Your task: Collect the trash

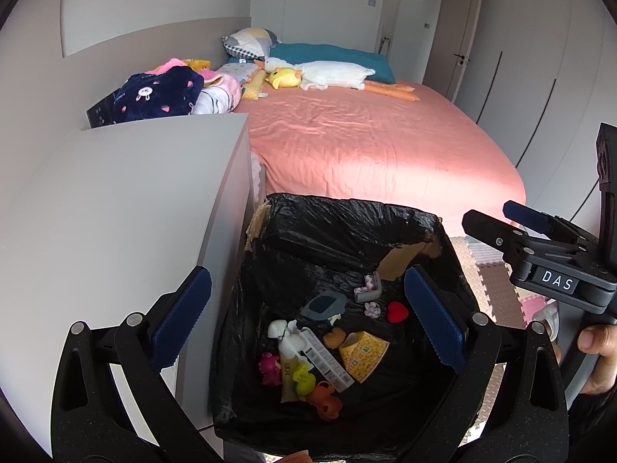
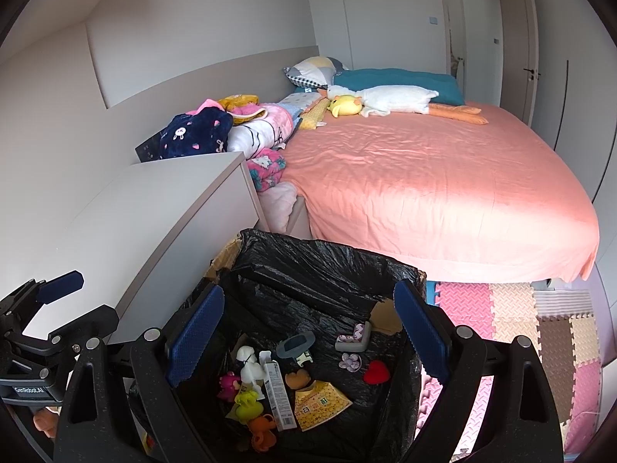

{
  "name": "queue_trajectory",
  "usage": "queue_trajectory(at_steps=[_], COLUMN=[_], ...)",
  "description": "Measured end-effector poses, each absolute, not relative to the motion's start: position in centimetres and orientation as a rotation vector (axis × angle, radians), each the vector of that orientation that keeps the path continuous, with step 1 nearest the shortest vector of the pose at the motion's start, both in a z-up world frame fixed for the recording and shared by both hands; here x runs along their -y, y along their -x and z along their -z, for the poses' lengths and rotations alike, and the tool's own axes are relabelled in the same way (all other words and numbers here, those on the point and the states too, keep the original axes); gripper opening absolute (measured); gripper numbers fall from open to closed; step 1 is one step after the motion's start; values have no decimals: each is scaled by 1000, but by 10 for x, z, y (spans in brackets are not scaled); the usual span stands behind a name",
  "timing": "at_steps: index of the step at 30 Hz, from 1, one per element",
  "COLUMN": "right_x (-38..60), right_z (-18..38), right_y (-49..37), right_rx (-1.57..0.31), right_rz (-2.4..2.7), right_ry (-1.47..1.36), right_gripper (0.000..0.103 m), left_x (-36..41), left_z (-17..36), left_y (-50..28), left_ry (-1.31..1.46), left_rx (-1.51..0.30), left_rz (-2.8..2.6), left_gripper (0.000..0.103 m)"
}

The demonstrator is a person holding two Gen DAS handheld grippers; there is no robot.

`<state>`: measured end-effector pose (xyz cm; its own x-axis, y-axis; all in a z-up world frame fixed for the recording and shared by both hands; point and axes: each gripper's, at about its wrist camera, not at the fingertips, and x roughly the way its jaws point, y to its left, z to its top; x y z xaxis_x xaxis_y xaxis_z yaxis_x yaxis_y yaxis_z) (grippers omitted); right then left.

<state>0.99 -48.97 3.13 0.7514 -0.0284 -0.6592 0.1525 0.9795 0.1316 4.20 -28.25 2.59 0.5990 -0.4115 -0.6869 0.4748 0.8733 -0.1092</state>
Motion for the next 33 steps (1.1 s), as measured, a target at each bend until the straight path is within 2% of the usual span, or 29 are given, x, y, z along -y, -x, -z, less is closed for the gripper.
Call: queue_trajectory(at_steps=[33], right_x=[489], right_z=[-29], right_y=[-8], right_rx=[-718], right_rz=[99], right_ry=[-182], right_gripper=[90], left_x=[291], left_z=[-28], left_y=[-34], left_ry=[-148], left_rx=[-749], left_rz=[493], left_gripper=[97])
